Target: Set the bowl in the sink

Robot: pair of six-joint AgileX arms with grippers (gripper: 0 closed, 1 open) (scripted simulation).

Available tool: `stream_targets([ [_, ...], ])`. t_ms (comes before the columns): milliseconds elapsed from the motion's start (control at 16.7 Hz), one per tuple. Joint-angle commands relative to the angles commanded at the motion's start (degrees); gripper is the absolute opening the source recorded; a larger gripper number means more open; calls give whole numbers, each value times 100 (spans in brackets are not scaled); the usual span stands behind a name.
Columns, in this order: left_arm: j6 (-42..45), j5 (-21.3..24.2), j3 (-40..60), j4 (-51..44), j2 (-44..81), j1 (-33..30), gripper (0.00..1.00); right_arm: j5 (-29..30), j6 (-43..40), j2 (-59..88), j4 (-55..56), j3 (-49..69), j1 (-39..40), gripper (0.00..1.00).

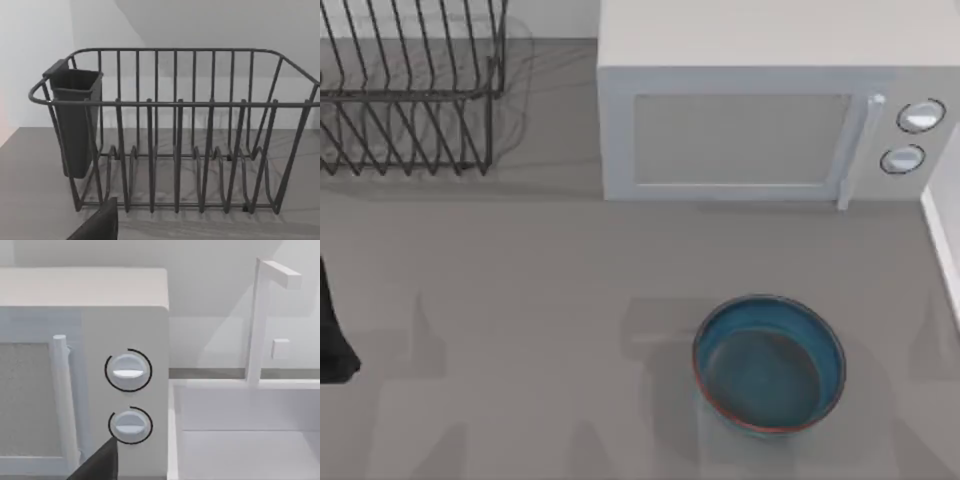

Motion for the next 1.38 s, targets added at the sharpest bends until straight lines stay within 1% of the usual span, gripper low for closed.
stream_targets([
  [240,0,0,0,0,0,0,100,-6,81,184,-171,181,84,100],
  [480,0,0,0,0,0,0,100,-11,501,1277,-1067,1191,495,100],
  [660,0,0,0,0,0,0,100,-4,957,2723,-2070,2294,934,100],
  [1080,0,0,0,0,0,0,100,0,2131,6662,-4719,5053,2082,100],
  [1380,0,0,0,0,0,0,100,-2,2799,8680,-6171,6664,2735,100],
])
